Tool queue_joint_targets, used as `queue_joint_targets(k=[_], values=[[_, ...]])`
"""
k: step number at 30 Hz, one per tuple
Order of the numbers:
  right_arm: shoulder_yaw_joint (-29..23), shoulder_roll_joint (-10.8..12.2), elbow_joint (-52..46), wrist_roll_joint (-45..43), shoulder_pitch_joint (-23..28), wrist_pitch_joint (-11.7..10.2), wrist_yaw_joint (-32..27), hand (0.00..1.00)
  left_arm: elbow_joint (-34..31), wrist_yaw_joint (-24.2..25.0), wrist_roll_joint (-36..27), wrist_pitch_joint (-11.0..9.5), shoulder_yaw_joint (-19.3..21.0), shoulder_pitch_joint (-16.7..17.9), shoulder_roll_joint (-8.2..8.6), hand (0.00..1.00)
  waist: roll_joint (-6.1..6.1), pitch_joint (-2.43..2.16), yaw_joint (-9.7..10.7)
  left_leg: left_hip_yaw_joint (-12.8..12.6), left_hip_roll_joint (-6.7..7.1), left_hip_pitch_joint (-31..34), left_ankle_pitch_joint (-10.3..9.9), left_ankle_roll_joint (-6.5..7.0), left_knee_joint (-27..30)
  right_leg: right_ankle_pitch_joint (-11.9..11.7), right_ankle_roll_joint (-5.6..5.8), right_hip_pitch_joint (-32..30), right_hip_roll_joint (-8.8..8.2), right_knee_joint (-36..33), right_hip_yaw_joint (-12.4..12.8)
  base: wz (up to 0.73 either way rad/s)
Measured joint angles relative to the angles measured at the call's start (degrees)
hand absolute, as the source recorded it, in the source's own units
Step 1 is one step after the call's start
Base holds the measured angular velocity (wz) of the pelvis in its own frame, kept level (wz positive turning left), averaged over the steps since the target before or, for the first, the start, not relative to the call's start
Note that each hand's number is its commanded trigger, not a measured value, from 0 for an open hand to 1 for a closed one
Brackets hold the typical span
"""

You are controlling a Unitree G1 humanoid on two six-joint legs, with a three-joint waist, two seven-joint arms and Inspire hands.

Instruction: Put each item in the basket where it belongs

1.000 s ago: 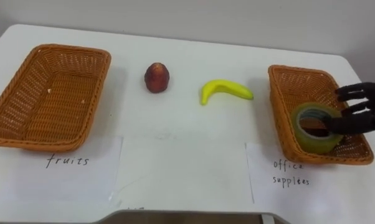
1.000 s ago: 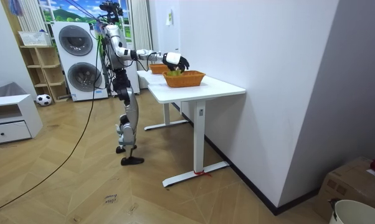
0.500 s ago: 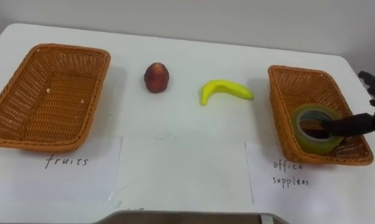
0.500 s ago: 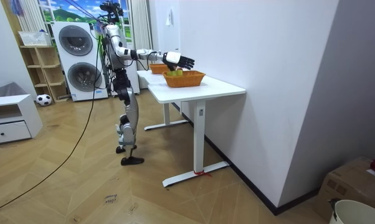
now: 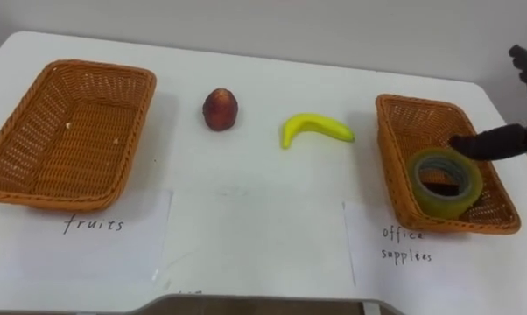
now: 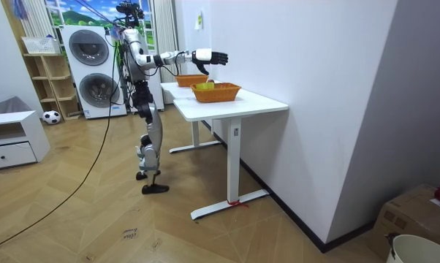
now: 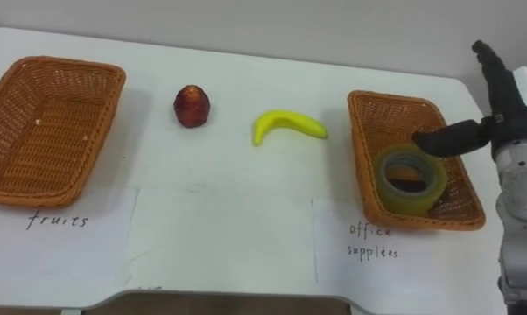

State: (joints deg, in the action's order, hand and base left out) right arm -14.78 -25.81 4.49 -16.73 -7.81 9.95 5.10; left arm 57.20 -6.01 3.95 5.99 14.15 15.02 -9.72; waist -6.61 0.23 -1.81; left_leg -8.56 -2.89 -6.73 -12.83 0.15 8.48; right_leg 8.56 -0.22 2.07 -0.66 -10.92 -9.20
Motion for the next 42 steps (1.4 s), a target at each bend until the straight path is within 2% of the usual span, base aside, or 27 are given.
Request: queue_joint_targets(k=[2, 6, 9, 13, 17, 23, 27, 29, 32, 37, 42], values=[[0.56, 0.0, -2.26, -2.63, -0.12, 0.02, -0.16, 0.0, -0.23, -0.04, 0.0, 0.34, -0.96, -0.39, 0.04, 0.0, 0.36, 0.27, -0.15, 0.0, -0.29, 0.06, 0.0, -0.01, 0.08, 0.0, -0.02, 0.0, 0.11, 0.0, -0.05, 0.0], [2.91, 0.02, -4.35, -4.0, -1.08, 0.09, -0.16, 0.0, -0.18, -0.05, 0.03, 0.42, -2.14, -0.4, -0.3, 0.0, 0.58, 0.4, -0.22, 0.03, -0.25, 0.2, -0.03, -0.15, 0.17, 0.05, -0.14, -0.09, 0.39, 0.0, -0.2, 0.0], [3.42, 0.02, -6.35, -4.07, -2.16, 0.13, 0.61, 0.0, -0.29, 0.04, 0.02, 0.23, -2.4, -0.74, 0.09, 0.0, 0.5, 0.31, -0.22, 0.03, -0.3, 0.47, -0.03, -0.23, 0.12, 0.22, -0.43, -0.56, 0.45, -0.24, -0.15, 0.0], [3.58, 0.02, -13.15, -3.99, -2.26, 0.01, 1.16, 0.0, -0.29, 0.1, 0.02, 0.04, -2.59, -0.98, 0.13, 0.0, 0.15, -0.05, -0.26, 0.03, -0.33, 0.94, 0.05, -0.36, 0.32, 0.26, -0.5, -1.36, 0.49, -0.51, -0.13, 0.0], [4.56, 0.02, -15.12, -4.0, -2.29, 0.01, 1.48, 0.0, -0.36, 0.1, 0.12, -0.12, -2.43, -1.03, 0.03, 0.0, -0.27, -0.32, -0.5, 0.36, -0.28, 0.95, 0.07, -0.37, 0.33, 0.26, -0.5, -1.29, 0.38, -0.5, -0.21, 0.0], [4.57, 0.01, -15.21, -4.05, -3.23, 0.19, 1.89, 0.0, -0.36, 0.11, 0.45, -0.1, -1.93, -1.0, -0.22, 0.0, -0.48, -0.25, -1.54, 0.41, -0.17, 1.03, 0.07, -0.37, 0.44, 0.26, -0.49, -1.14, 0.18, -0.42, -0.3, 0.0], [4.89, 0.0, -15.0, -3.53, -3.63, 0.44, 2.1, 0.0, -0.22, 0.09, 0.44, -0.03, -2.19, -0.92, -0.49, 0.0, -0.87, 0.04, -2.33, 0.72, -0.02, 1.01, 0.07, -0.36, 0.7, 0.26, -0.49, -0.68, 0.12, -0.23, -0.44, 0.04], [6.63, 0.0, -12.91, -3.16, -4.88, 0.42, 2.21, 0.0, -0.24, 0.08, 0.6, -0.04, -3.33, -0.64, -0.8, 0.0, -1.24, 0.31, -2.98, 0.72, 0.01, 0.98, 0.07, -0.36, 0.86, 0.25, -0.5, -0.69, 0.08, -0.42, -0.43, 0.0], [8.6, 0.0, -8.43, -2.79, -7.17, 0.21, 2.74, 0.0, -0.24, 0.17, 0.66, -0.05, -3.78, -0.51, -0.79, 0.0, -1.38, 0.3, -3.36, 0.91, 0.13, 0.97, 0.07, -0.36, 0.9, 0.25, -0.49, -1.04, -0.05, -0.71, -0.41, 0.0], [9.08, 0.0, -5.1, -1.47, -9.13, 0.26, 3.81, 0.0, -0.31, 0.2, 0.66, -0.03, -3.91, -0.14, -0.78, 0.0, -1.64, 0.13, -4.03, 1.43, 0.21, 1.15, 0.06, -0.35, 0.85, 0.25, -0.48, -1.09, -0.17, -0.75, -0.85, 0.05], [9.19, 0.0, -3.43, -1.57, -9.34, 0.19, 3.82, 0.0, -0.37, 0.17, 0.72, -0.01, -5.15, -0.57, -0.88, 0.0, -1.36, 0.32, -4.79, 2.33, 0.3, 1.53, 0.07, -0.33, 0.8, 0.25, -0.47, -1.19, -0.29, -0.72, -1.63, 0.08]])
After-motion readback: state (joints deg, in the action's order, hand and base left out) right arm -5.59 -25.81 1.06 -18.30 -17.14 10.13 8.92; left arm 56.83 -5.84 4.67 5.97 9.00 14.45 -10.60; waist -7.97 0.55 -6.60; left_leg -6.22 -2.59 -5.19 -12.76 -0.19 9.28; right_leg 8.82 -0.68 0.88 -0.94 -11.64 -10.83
